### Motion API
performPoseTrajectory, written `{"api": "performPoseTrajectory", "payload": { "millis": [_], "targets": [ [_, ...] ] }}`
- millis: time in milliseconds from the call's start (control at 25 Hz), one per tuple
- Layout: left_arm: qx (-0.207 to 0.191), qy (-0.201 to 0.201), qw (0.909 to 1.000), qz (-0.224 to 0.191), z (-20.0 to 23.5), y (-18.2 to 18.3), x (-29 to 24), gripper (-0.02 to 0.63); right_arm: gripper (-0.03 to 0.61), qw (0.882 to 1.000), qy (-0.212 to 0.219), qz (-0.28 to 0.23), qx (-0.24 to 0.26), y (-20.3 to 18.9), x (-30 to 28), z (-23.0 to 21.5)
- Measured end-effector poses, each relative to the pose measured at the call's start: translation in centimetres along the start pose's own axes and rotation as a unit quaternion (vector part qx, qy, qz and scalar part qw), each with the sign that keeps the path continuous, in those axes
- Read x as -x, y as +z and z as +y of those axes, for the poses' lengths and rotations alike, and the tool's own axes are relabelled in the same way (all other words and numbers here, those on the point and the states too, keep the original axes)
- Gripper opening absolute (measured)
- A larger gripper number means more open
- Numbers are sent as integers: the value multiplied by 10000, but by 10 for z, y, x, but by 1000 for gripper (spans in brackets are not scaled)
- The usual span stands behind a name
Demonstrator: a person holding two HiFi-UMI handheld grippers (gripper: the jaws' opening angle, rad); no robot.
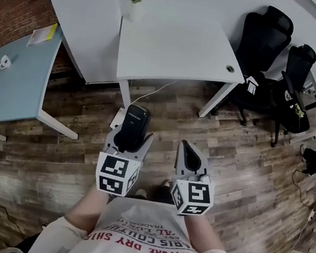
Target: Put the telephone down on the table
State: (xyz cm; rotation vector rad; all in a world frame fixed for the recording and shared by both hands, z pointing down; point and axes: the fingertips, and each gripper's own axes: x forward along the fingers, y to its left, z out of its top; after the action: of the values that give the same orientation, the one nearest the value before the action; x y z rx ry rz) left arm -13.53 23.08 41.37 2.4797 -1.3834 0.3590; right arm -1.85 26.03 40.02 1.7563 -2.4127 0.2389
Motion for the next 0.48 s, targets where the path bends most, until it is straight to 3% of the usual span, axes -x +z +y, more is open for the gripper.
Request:
{"api": "performPoseTrajectory", "payload": {
  "millis": [280,480],
  "targets": [
    [26,-66,9999,140,-4,-8,-36,293,24,9994,51,-24,-343,-10,-22,-34],
    [33,74,9997,216,-3,1,-73,293,24,9983,343,-95,-454,-2,-60,-61]
  ]
}}
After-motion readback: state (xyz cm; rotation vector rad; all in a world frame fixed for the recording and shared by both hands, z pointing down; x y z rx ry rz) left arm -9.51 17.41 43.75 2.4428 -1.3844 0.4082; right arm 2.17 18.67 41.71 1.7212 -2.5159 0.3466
